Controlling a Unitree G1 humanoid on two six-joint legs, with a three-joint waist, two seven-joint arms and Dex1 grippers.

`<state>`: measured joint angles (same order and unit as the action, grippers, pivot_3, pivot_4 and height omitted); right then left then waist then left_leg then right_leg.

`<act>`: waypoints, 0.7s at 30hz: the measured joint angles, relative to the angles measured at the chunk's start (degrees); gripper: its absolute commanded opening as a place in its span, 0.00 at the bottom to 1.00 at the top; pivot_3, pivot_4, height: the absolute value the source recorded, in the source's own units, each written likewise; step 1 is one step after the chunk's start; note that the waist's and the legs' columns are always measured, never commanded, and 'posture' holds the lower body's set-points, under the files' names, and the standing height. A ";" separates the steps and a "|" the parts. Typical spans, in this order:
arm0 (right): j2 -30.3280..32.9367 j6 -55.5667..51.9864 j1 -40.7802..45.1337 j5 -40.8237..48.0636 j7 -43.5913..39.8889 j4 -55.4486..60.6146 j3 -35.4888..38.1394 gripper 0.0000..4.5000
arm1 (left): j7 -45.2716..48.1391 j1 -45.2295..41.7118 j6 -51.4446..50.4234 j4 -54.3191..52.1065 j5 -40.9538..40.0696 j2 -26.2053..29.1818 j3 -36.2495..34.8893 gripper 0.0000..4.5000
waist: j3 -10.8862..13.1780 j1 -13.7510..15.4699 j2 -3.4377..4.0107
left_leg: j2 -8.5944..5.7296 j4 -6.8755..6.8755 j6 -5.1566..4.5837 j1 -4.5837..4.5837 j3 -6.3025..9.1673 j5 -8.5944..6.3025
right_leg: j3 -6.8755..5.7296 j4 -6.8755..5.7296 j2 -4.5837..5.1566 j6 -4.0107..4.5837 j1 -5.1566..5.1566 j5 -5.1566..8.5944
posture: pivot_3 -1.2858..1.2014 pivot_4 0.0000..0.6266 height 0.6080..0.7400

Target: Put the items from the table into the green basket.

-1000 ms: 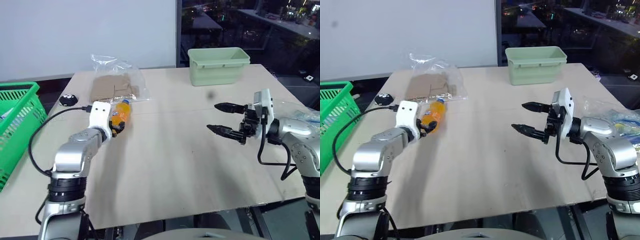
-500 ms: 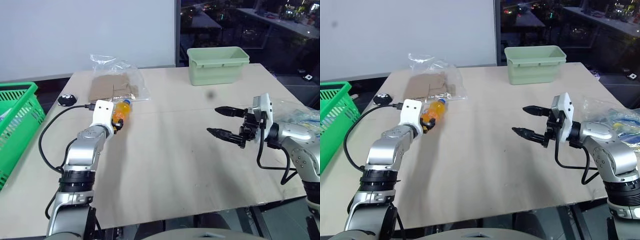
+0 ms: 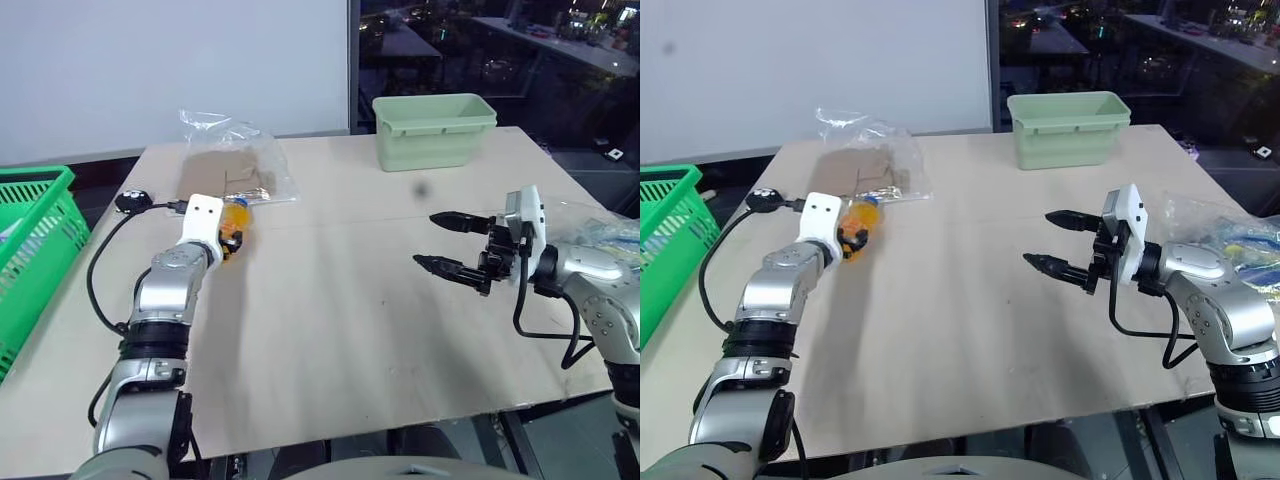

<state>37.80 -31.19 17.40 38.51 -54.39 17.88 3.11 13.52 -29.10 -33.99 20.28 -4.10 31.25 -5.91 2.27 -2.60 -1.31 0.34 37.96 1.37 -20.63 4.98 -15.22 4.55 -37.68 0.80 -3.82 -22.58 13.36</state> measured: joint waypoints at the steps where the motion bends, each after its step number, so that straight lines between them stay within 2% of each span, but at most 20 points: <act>1: 0.00 -0.02 0.00 0.03 0.07 0.11 0.00 1.00 | 0.14 -0.12 0.38 0.57 0.00 0.02 -0.17 0.78 | -0.01 -0.03 0.02 | 0.00 0.00 0.00 0.01 0.00 0.00 | 0.00 -0.01 0.00 0.00 0.00 0.00 | 0.50 0.00 1.00; 9: 0.00 -0.05 0.00 0.41 0.97 0.64 0.01 1.00 | 0.17 -0.31 1.18 2.29 -0.57 0.00 -1.22 0.78 | -0.15 -0.38 0.25 | 0.02 0.00 0.00 0.02 0.00 0.00 | 0.00 -0.02 -0.02 -0.01 0.00 0.00 | 0.50 0.00 1.00; 15: -0.01 -0.01 0.01 0.40 1.08 0.64 0.01 1.00 | -1.59 0.57 -1.20 1.86 -5.07 -2.04 -8.75 0.78 | -0.21 -1.45 0.34 | 0.03 -0.01 0.00 0.03 0.01 0.00 | 0.00 -0.03 -0.02 -0.01 0.00 0.00 | 0.50 0.00 1.00; 21: -0.02 0.06 1.12 0.33 1.07 0.64 0.01 1.00 | -2.86 0.18 -4.86 0.67 -5.68 -2.21 -9.53 0.78 | -0.23 -1.58 0.37 | 0.03 -0.09 0.00 0.06 -0.04 0.00 | 0.06 0.01 -0.02 -0.02 0.00 0.00 | 0.50 0.00 1.00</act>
<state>37.78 -31.12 18.52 38.84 -53.32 18.52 3.12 10.66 -28.92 -38.85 20.95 -9.78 29.04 -15.44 2.04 -4.18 -0.94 0.37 37.88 1.37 -20.56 4.94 -15.22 4.61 -37.68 0.78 -3.83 -22.58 13.37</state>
